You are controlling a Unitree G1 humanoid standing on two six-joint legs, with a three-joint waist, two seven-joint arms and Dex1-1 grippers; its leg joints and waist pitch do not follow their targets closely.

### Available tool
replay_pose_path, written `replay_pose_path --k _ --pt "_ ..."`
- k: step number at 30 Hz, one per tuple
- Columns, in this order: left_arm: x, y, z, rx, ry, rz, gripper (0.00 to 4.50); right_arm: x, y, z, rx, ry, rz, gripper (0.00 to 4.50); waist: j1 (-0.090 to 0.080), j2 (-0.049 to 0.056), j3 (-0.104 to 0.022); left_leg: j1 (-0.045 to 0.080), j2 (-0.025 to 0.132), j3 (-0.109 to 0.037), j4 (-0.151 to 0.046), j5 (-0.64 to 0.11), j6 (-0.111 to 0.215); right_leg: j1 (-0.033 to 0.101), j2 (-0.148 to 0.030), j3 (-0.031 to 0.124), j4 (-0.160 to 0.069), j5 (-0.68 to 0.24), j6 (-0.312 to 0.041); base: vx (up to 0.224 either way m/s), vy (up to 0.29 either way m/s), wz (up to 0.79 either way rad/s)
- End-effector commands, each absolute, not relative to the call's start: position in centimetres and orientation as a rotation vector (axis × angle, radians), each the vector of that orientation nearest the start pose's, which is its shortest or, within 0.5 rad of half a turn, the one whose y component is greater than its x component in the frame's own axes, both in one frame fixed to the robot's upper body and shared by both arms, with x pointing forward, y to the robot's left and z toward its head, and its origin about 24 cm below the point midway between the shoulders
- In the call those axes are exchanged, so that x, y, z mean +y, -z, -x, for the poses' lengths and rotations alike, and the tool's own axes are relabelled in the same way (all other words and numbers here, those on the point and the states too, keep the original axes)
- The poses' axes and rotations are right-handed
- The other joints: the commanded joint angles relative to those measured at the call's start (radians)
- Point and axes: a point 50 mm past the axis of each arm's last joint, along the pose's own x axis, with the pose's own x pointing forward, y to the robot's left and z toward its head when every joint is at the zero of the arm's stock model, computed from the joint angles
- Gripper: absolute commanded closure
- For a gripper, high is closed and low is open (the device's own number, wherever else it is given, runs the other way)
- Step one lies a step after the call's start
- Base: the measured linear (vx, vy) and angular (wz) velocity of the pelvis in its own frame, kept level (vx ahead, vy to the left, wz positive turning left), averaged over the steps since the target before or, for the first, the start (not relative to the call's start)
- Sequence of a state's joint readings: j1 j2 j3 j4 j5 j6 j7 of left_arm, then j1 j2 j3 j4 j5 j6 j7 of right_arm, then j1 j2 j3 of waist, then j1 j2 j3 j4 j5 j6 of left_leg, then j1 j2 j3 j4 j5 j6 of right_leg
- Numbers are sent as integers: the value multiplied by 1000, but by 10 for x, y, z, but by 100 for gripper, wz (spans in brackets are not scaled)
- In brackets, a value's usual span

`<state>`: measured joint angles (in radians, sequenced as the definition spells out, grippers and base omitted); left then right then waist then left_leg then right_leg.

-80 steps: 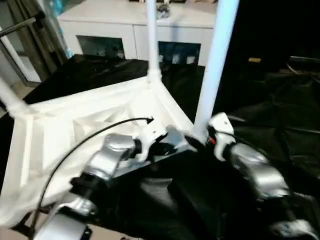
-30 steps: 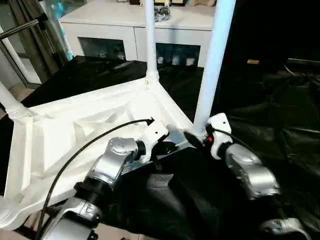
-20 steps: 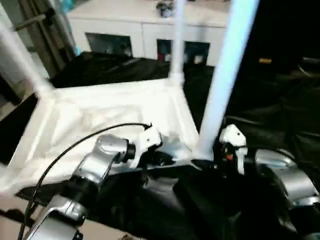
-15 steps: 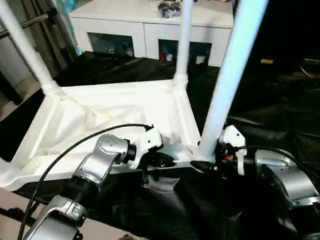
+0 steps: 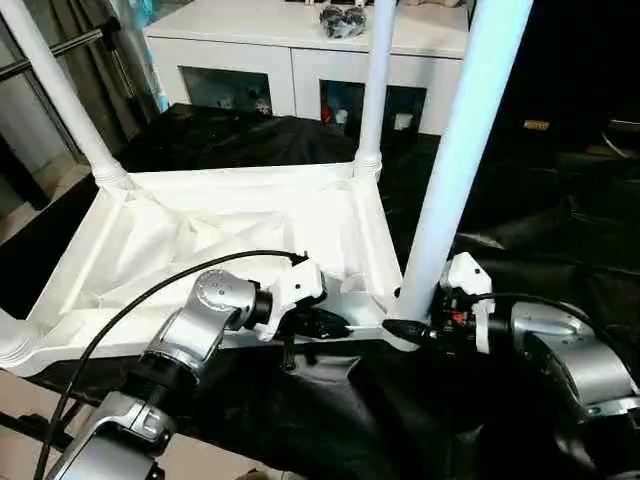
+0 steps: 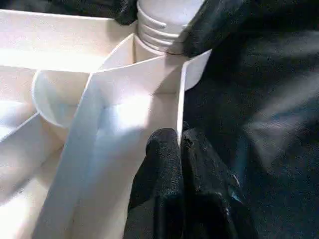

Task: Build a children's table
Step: Rotate leg to tighten

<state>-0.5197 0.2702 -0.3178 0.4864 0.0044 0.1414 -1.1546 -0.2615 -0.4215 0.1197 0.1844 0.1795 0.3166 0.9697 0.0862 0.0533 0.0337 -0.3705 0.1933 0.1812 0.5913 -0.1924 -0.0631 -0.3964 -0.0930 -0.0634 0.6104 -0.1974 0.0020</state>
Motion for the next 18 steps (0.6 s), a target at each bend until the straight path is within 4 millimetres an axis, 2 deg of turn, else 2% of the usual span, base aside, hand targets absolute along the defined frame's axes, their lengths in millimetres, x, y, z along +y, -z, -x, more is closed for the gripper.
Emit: replay_pose_path --k 1,3,4,5,6,7,9,10,11,13,15,16,17,18 --pt "79 -52 -309 318 1287 -305 450 -136 -29 -267 410 -1058 84 179 -7 -18 -45 9 33 -10 -75 -225 38 45 -52 38 -87 -265 -207 0 0 0" --pt "76 -52 -311 318 1268 -299 450 -134 -26 -270 410 -998 81 180 -11 -17 -42 12 32 -10 -79 -254 22 39 -52 40 -95 -334 -182 0 0 0" --pt "67 -53 -317 314 1184 -277 450 -129 -17 -277 419 -846 53 180 -15 -18 -41 10 32 -14 -83 -265 15 43 -52 39 -97 -363 -166 0 0 0" --pt "67 -53 -317 314 1184 -277 450 -129 -17 -277 419 -846 53 180 -20 -16 -38 12 32 -11 -84 -274 7 35 -50 40 -100 -375 -163 0 0 0" --pt "57 -53 -321 313 1121 -255 450 -124 -10 -284 432 -714 22 181 -24 -14 -39 17 29 -16 -85 -301 -7 35 -52 37 -104 -405 -156 0 0 0" --pt "51 -53 -322 315 1105 -249 450 -121 -7 -287 443 -653 6 181 -32 -14 -37 18 28 -18 -87 -321 -17 31 -50 37 -105 -425 -151 0 0 0" --pt "47 -53 -323 314 1085 -252 450 -117 -5 -290 456 -600 -1 181 -38 -13 -37 16 27 -20 -89 -331 -18 32 -51 38 -109 -428 -144 0 0 0" --pt "41 -54 -323 310 1076 -248 450 -112 -4 -293 456 -548 0 181 -37 -11 -40 16 27 -21 -89 -329 -14 37 -52 37 -110 -420 -138 0 0 0" --pt "37 -54 -323 308 1074 -245 450 -109 -4 -295 448 -529 2 181 -40 -9 -40 15 27 -20 -90 -324 -14 34 -52 38 -109 -394 -144 0 0 0" --pt "29 -56 -319 295 1097 -234 450 -99 -6 -298 418 -532 -1 111 -42 -10 -42 13 27 -20 -91 -311 -9 38 -52 37 -109 -365 -149 0 0 0" --pt "29 -55 -317 291 1120 -240 450 -96 -7 -298 417 -543 -36 109 -41 -9 -42 14 27 -17 -89 -310 1 36 -50 39 -109 -345 -156 0 0 0" --pt "30 -55 -316 290 1131 -244 450 -96 -8 -298 413 -547 -39 102 -44 -3 -42 11 27 -18 -90 -305 5 40 -50 39 -107 -324 -159 0 0 0" --pt "32 -55 -316 291 1138 -247 450 -96 -9 -299 410 -549 -45 75 -45 -5 -43 9 28 -19 -91 -300 7 43 -50 38 -106 -313 -160 0 0 0" --pt "32 -55 -316 291 1141 -250 450 -96 -10 -299 408 -550 -49 75 -45 -3 -43 10 28 -18 -91 -298 9 42 -50 38 -106 -311 -161 0 0 0"
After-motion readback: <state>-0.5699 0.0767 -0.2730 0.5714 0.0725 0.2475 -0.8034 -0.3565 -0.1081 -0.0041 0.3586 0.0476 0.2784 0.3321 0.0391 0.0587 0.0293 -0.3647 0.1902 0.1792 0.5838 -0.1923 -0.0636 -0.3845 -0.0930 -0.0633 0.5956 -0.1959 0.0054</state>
